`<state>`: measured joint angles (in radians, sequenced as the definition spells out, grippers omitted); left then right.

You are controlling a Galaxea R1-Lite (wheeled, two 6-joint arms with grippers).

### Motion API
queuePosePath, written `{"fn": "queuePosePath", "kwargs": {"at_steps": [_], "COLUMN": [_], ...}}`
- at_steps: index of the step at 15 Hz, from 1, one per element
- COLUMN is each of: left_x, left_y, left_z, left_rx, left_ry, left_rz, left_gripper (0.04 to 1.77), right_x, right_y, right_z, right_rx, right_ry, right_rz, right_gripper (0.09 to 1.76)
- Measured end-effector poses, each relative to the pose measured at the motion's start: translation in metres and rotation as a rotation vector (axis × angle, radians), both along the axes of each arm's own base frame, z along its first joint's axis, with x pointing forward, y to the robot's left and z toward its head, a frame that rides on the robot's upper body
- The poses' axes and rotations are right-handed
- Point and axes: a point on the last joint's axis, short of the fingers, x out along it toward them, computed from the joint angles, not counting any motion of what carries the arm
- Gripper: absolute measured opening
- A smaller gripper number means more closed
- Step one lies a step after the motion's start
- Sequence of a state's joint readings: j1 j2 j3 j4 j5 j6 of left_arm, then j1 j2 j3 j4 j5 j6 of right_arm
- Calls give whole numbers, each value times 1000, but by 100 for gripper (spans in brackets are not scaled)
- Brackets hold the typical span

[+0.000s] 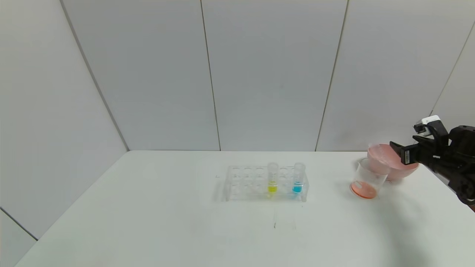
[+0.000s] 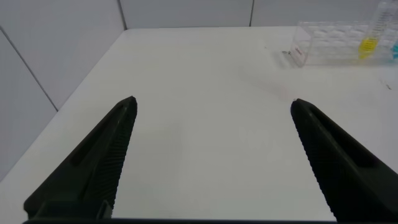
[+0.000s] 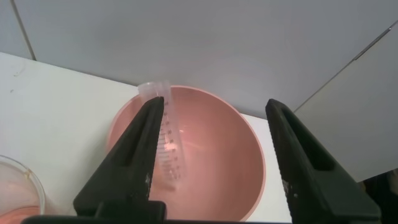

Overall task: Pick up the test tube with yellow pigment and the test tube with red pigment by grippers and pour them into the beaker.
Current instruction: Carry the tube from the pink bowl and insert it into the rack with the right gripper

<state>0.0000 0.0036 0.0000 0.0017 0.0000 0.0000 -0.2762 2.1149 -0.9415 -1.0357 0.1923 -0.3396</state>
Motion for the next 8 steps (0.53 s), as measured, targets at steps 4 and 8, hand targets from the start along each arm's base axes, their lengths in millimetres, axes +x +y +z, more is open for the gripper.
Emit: {"fn": "queuePosePath", "kwargs": {"at_steps": [4,8], "left_x": [0,0], "left_y": [0,0], "left_z": [0,0], "left_rx": [0,0], "left_ry": [0,0], "left_rz": [0,0], "left_gripper": [176,176], "right_x": [-10,-47], "right_y": [-3,9], "right_z": [4,26], "right_rx": [45,238], "right_ry": [21,34], "right_rz": [-17,-42], "right_gripper": [140,152]}}
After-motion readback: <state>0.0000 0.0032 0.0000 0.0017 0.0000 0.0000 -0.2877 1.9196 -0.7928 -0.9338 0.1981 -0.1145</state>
